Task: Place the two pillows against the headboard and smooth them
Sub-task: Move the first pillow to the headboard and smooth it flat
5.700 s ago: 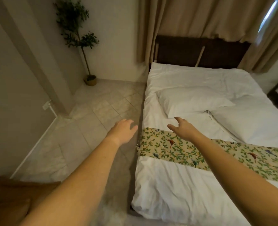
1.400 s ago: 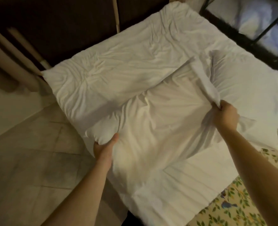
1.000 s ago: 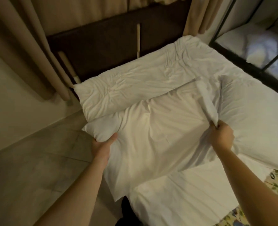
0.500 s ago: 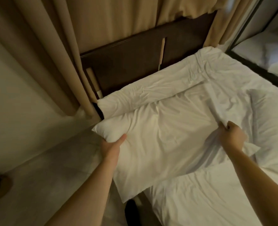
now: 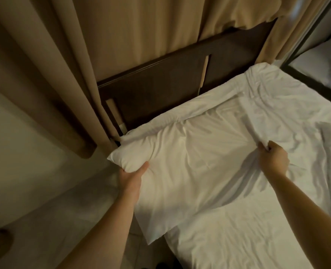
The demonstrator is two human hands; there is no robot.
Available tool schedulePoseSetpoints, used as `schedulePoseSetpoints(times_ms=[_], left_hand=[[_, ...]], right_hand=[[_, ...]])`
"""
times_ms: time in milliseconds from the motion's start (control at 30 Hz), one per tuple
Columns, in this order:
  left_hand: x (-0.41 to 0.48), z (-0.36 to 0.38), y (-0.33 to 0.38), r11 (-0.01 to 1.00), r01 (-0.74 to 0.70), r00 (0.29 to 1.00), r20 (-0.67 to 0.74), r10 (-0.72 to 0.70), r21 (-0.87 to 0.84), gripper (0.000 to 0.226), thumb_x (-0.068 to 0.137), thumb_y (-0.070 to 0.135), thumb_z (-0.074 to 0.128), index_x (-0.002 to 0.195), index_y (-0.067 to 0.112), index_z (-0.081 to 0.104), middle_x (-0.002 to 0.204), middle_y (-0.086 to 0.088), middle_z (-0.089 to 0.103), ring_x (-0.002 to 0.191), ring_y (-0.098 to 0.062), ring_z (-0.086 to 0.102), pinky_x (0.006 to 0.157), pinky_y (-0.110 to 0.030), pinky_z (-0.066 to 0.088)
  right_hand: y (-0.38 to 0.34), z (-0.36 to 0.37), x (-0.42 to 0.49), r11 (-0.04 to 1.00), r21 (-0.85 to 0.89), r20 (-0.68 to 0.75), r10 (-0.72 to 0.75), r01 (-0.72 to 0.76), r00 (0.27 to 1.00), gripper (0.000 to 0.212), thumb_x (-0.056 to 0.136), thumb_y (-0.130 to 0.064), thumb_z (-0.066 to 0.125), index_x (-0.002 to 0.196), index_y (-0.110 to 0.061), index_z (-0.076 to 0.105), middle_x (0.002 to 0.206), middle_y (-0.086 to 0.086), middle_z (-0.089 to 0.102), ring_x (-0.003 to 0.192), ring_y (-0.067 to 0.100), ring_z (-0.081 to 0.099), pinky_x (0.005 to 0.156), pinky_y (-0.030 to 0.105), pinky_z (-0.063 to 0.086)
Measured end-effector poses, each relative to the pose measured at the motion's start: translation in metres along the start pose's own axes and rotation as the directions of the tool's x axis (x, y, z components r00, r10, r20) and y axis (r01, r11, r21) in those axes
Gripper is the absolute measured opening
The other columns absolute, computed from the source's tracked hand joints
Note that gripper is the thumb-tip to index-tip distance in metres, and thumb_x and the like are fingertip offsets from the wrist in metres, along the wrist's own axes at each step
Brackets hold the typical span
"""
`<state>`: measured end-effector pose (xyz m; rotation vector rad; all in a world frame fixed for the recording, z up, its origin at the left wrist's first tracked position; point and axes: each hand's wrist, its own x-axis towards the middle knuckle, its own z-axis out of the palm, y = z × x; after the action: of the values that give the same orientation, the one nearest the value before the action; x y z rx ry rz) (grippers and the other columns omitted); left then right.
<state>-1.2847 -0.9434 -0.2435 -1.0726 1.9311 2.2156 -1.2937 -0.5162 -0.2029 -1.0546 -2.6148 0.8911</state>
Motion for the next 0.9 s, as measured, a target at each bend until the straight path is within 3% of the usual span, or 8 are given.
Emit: schedulePoseSetpoints(times_ms=[100, 233, 433, 567, 700, 767, 900], left_hand=[[0.034, 0.017, 0.009, 1.000, 0.031, 0.999, -0.016, -0.031, 0.004, 0.088, 0.066, 0.025, 0.100, 0.141, 0.022, 0.056, 0.133, 0.002, 0.065, 0.122, -0.024, 0.063, 0.110, -0.045, 0.049], [0.077, 0.038, 0.022, 0.997, 0.074, 0.996, -0.048, -0.073, 0.019, 0.108, 0.045, 0.045, 0.106, 0.140, 0.025, 0.059, 0.129, 0.003, 0.070, 0.115, -0.023, 0.069, 0.104, -0.050, 0.055], [0.156, 0.077, 0.046, 0.991, 0.068, 0.996, -0.072, -0.060, 0.112, 0.111, 0.068, 0.032, 0.098, 0.158, 0.020, 0.034, 0.139, -0.001, 0.053, 0.120, -0.023, 0.055, 0.102, -0.039, 0.047], [0.197, 0.107, 0.076, 0.985, 0.128, 0.991, -0.054, -0.122, 0.114, 0.101, 0.079, 0.025, 0.091, 0.160, 0.013, 0.032, 0.132, 0.001, 0.046, 0.124, -0.026, 0.054, 0.093, -0.034, 0.042], [0.277, 0.115, 0.051, 0.976, 0.187, 0.981, -0.067, -0.180, 0.114, 0.118, 0.055, 0.046, 0.102, 0.153, 0.024, 0.041, 0.135, 0.004, 0.059, 0.113, -0.026, 0.064, 0.097, -0.045, 0.055], [0.297, 0.121, 0.051, 0.977, 0.185, 0.979, -0.103, -0.175, 0.102, 0.120, 0.051, 0.047, 0.103, 0.152, 0.026, 0.043, 0.137, -0.001, 0.062, 0.113, -0.029, 0.067, 0.098, -0.052, 0.057], [0.330, 0.131, 0.047, 0.978, 0.180, 0.979, -0.111, -0.169, 0.105, 0.122, 0.045, 0.047, 0.105, 0.151, 0.025, 0.048, 0.139, 0.000, 0.063, 0.111, -0.024, 0.068, 0.095, -0.050, 0.059]], right_hand=[[-0.022, 0.018, 0.031, 1.000, -0.004, 0.000, -0.019, 0.019, 1.000, 0.044, 0.099, -0.030, 0.058, 0.069, -0.002, 0.040, 0.062, 0.015, 0.049, 0.068, 0.042, 0.052, 0.062, 0.041, 0.033], [-0.058, 0.043, 0.071, 1.000, -0.013, 0.009, -0.008, 0.008, 1.000, 0.043, 0.099, -0.030, 0.057, 0.068, -0.005, 0.041, 0.062, 0.012, 0.049, 0.069, 0.041, 0.053, 0.064, 0.041, 0.035], [-0.110, 0.106, 0.135, 1.000, 0.001, -0.010, 0.012, -0.012, 1.000, 0.041, 0.098, -0.032, 0.056, 0.069, -0.006, 0.045, 0.071, 0.016, 0.057, 0.073, 0.039, 0.055, 0.069, 0.043, 0.043], [-0.136, 0.155, 0.176, 0.999, -0.009, -0.002, 0.040, -0.040, 0.999, 0.042, 0.099, -0.030, 0.055, 0.066, -0.009, 0.039, 0.063, 0.008, 0.048, 0.070, 0.037, 0.051, 0.064, 0.039, 0.033], [-0.158, 0.200, 0.214, 0.999, -0.040, 0.030, 0.029, -0.028, 0.999, 0.040, 0.098, -0.030, 0.055, 0.067, -0.009, 0.043, 0.063, 0.005, 0.049, 0.070, 0.035, 0.051, 0.066, 0.038, 0.034], [-0.164, 0.219, 0.230, 0.999, -0.048, 0.038, 0.012, -0.010, 0.999, 0.038, 0.098, -0.031, 0.055, 0.071, -0.006, 0.048, 0.063, 0.006, 0.050, 0.070, 0.035, 0.052, 0.066, 0.038, 0.035], [-0.172, 0.252, 0.254, 0.998, -0.067, 0.053, -0.009, 0.012, 0.999, 0.038, 0.097, -0.031, 0.056, 0.071, -0.005, 0.046, 0.069, 0.012, 0.055, 0.074, 0.039, 0.056, 0.066, 0.039, 0.037]])
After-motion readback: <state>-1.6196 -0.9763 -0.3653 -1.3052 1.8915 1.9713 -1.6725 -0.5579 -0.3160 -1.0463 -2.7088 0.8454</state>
